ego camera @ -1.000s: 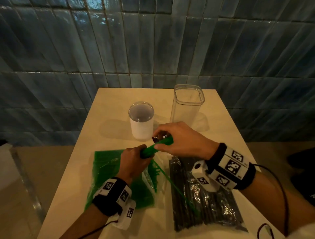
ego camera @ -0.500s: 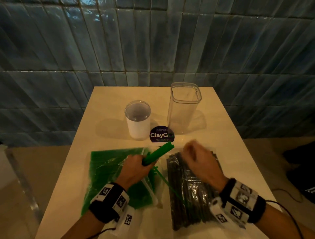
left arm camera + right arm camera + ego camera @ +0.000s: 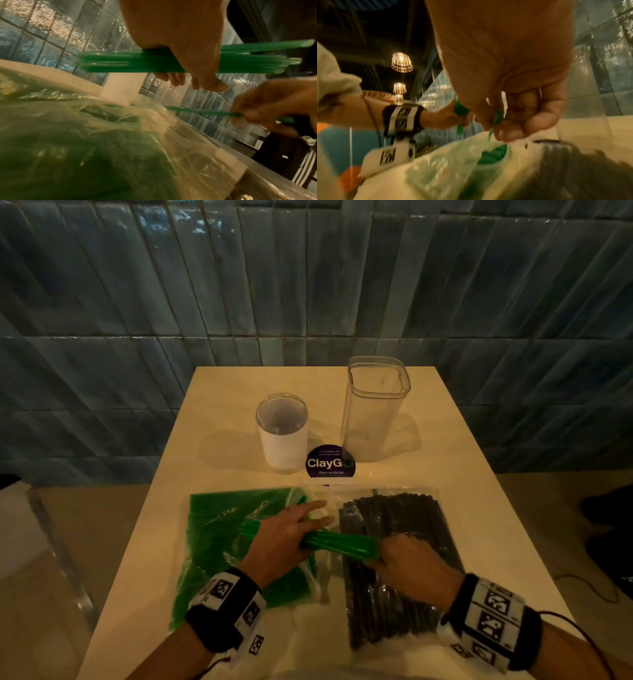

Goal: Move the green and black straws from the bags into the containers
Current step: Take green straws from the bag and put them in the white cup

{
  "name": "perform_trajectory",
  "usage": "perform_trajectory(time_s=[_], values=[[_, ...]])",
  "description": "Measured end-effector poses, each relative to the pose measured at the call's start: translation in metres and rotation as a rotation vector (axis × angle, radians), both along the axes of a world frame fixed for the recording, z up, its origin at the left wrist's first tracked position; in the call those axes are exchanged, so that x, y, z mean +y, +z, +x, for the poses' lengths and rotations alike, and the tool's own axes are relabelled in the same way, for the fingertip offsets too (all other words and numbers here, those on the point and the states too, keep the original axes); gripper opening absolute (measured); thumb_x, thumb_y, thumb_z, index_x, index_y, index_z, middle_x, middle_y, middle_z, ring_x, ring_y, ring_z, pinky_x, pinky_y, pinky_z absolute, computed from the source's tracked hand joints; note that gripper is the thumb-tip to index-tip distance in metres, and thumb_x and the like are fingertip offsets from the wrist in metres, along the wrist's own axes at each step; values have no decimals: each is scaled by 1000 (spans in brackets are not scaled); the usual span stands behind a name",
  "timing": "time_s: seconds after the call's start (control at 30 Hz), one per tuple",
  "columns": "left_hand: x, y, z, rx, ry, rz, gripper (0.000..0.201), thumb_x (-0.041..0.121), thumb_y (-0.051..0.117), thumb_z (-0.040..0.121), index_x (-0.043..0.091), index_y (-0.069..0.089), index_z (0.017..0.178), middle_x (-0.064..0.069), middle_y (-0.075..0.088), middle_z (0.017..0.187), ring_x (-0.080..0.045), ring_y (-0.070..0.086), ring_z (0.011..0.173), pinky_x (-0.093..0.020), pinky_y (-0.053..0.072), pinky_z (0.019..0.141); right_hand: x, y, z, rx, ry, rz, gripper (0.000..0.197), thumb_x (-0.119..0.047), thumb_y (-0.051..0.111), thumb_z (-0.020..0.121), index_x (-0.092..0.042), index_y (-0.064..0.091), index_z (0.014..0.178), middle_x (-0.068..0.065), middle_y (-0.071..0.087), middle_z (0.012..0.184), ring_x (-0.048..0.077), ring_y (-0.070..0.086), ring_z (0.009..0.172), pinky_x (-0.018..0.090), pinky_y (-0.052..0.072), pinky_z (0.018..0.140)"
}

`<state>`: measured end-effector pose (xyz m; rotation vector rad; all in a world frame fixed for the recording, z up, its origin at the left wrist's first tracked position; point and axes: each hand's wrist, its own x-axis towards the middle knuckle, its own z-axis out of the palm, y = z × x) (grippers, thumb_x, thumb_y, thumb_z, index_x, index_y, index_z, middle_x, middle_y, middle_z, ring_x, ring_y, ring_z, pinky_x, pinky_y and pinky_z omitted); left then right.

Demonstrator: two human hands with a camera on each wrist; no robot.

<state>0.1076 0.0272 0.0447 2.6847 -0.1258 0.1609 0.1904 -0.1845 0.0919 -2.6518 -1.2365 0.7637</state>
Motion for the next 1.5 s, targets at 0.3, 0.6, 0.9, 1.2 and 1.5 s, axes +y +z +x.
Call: perform_trajectory(time_s=[0.3, 0.6, 0.9, 1.2, 1.5], values=[[-19, 31, 11, -252, 145, -128, 67, 8, 79, 66, 21, 50, 125, -10, 65, 86, -18, 59, 71, -24, 46, 60, 23, 83, 33, 8, -119, 554, 21, -17, 50, 94, -25, 63, 108, -16, 62, 98, 3, 60, 89, 26, 53, 80], [-26, 71, 42, -432, 304, -398, 10, 10, 64, 76, 4, 69, 83, -9, 67, 68, -6, 50, 60, -17, 44, 61, 72, 115, 18, 11, -130, 1236, 35, -39, 33, 92, -13, 56, 95, -3, 56, 92, 16, 58, 87, 32, 53, 75], [-27, 75, 48, -307, 378, -844, 5, 0, 64, 82, 4, 65, 79, -12, 65, 72, -3, 59, 61, -17, 49, 55, 110, 104, -1, 234, -59, 1504, 11, -49, 52, 90, -38, 50, 88, -12, 54, 67, 14, 54, 57, 43, 49, 56], [-9, 53, 55, 100, 513, -871, 24, 23, 67, 83, 20, 60, 61, 7, 60, 58, 0, 54, 51, -16, 42, 56, 124, 115, 17, 161, -59, 1684, 5, -44, 56, 89, -41, 56, 85, -16, 57, 67, 11, 57, 52, 30, 51, 55], [35, 60, 77, -185, 515, -660, 71, 39, 83, 62, 15, 50, 120, 4, 56, 112, -5, 59, 87, -10, 47, 67, 156, 156, 73, -57, -79, 1723, 13, -14, 51, 90, -25, 45, 94, -10, 53, 62, 3, 52, 46, 27, 50, 46]])
